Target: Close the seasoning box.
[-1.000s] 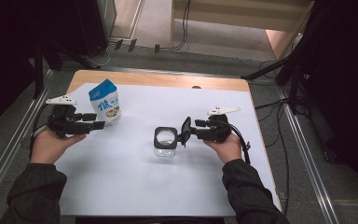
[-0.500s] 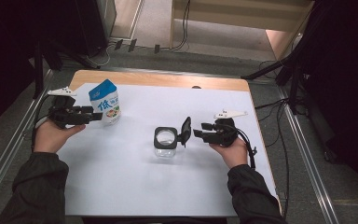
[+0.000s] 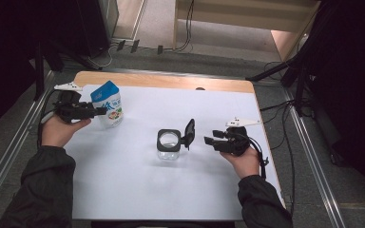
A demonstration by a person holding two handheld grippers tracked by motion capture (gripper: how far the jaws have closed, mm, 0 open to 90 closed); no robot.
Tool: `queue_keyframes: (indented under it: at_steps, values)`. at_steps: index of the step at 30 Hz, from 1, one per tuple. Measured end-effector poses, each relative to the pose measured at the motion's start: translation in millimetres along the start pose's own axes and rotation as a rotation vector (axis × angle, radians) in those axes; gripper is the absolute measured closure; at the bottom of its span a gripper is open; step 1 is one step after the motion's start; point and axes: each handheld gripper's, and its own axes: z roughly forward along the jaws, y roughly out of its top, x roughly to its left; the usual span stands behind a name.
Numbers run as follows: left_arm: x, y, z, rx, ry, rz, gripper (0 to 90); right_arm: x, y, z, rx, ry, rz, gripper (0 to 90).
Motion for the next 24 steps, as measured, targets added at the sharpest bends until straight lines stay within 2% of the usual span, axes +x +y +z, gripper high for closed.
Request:
queue_keyframes:
  at_steps: [8, 15, 19, 24]
  values:
    - [2.1, 0.6, 6.7, -0.013, 0.02, -0.016, 65.4, 3.7, -4.2, 0.1, 0.012, 0.006, -0.01, 48.9]
    - [-1.5, 1.1, 8.4, -0.024, 0.041, 0.012, 79.1, 9.8, -5.7, 2.1, 0.009, 0.024, -0.027, 48.7]
    - [-1.5, 1.9, 7.3, -0.018, 0.034, 0.006, 87.2, 12.9, -5.5, 3.3, 0.007, 0.036, -0.032, 48.7]
    - [-2.2, 3.0, 6.3, -0.012, 0.016, -0.004, 90.0, 17.7, -4.1, 2.2, 0.001, 0.046, -0.038, 48.7]
